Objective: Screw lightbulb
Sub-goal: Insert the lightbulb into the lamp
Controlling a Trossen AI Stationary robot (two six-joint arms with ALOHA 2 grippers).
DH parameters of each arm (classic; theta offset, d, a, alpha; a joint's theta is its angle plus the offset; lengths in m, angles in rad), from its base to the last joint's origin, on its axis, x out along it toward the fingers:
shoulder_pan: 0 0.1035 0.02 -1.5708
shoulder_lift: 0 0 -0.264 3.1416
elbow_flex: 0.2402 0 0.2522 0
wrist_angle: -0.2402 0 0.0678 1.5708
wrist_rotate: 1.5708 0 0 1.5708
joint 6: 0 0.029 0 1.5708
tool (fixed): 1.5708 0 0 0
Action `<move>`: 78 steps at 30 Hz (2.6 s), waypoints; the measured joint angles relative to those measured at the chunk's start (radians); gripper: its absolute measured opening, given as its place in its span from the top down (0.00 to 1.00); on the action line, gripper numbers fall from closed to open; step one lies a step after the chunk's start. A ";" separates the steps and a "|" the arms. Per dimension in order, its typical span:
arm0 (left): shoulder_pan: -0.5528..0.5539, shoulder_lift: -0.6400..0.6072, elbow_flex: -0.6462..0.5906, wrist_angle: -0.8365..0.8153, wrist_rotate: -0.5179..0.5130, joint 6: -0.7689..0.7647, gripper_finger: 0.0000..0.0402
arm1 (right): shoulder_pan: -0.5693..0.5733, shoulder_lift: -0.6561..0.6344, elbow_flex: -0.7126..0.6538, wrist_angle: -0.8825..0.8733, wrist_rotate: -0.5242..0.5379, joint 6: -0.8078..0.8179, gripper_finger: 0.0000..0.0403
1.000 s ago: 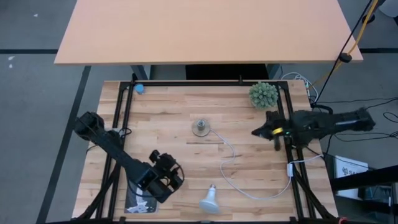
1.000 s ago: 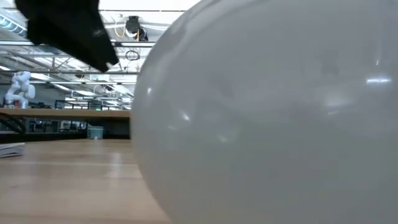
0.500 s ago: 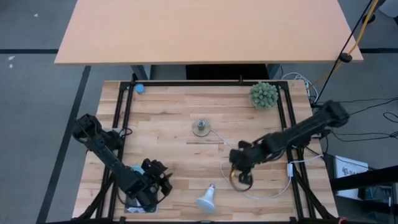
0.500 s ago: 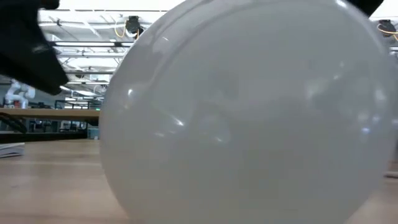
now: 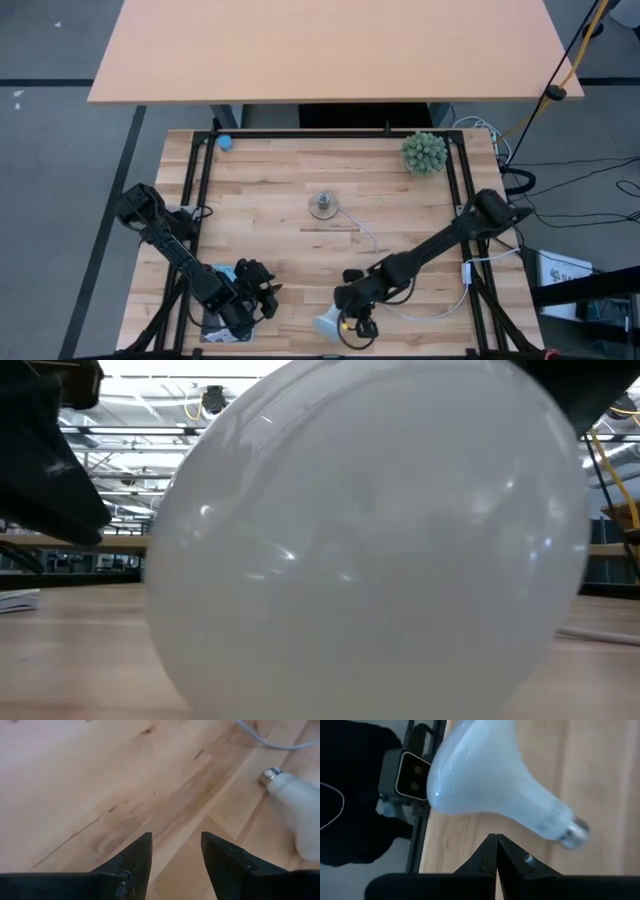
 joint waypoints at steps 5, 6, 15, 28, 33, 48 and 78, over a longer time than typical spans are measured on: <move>0.025 0.000 0.000 0.019 0.045 0.045 0.57 | -0.027 0.075 0.067 0.059 -0.049 -0.056 1.00; 0.028 0.000 0.000 0.022 0.046 0.050 0.57 | -0.034 0.086 0.077 0.080 -0.044 -0.066 1.00; 0.010 -0.024 0.000 -0.038 0.045 0.038 0.57 | -0.114 0.090 0.097 0.038 0.095 -0.049 1.00; -0.034 -0.069 0.000 -0.065 -0.064 0.032 0.57 | -0.141 0.063 0.097 -0.133 0.089 -0.102 1.00; -0.033 -0.069 0.000 -0.067 -0.063 0.023 0.57 | -0.185 0.038 0.097 -0.269 0.093 -0.061 1.00; 0.025 -0.042 0.000 0.108 0.031 0.106 0.57 | -0.213 0.021 0.097 -0.299 0.390 -0.027 1.00; 0.252 0.045 0.000 0.360 0.175 0.332 0.57 | -0.066 0.027 -0.043 0.121 0.322 0.207 1.00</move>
